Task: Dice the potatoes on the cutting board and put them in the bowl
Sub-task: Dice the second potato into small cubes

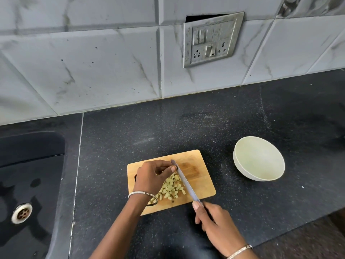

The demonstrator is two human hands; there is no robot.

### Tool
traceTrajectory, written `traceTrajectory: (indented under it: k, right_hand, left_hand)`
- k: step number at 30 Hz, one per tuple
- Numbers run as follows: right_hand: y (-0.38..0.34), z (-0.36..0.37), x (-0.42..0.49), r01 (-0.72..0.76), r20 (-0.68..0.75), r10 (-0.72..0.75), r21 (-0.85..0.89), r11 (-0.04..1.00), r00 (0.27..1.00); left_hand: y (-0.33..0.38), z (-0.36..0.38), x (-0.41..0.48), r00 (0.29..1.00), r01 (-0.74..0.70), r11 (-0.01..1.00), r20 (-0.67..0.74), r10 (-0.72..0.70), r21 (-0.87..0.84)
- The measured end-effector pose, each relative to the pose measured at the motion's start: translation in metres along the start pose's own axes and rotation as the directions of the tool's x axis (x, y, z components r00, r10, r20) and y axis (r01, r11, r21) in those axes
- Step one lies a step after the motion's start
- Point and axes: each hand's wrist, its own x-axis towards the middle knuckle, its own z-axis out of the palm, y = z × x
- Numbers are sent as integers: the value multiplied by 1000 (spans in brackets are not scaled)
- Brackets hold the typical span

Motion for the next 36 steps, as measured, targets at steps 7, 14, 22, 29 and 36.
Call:
traceTrajectory:
  k: [7,14,22,29,36]
  right_hand:
    - [0,-1,-4,18,-28,-16,52,998,999]
    - [9,-11,0,-4,-147,-15,-125,992,989]
    - [10,0,4,-43,-138,20,-165,985,990]
    - [2,0,6,-70,-116,53,-149,986,992]
    - [-14,-6,5,-205,109,178,350,914,978]
  left_hand:
    - [1,-2,1,988,150,969,53,-142,-197]
    - [-4,-7,4,997,26,946,-79,0,325]
    - [-7,-2,4,997,-28,911,-51,54,411]
    - [-10,3,1,983,-173,882,17,184,439]
    - [14,19,-4,996,-68,989,66,60,128]
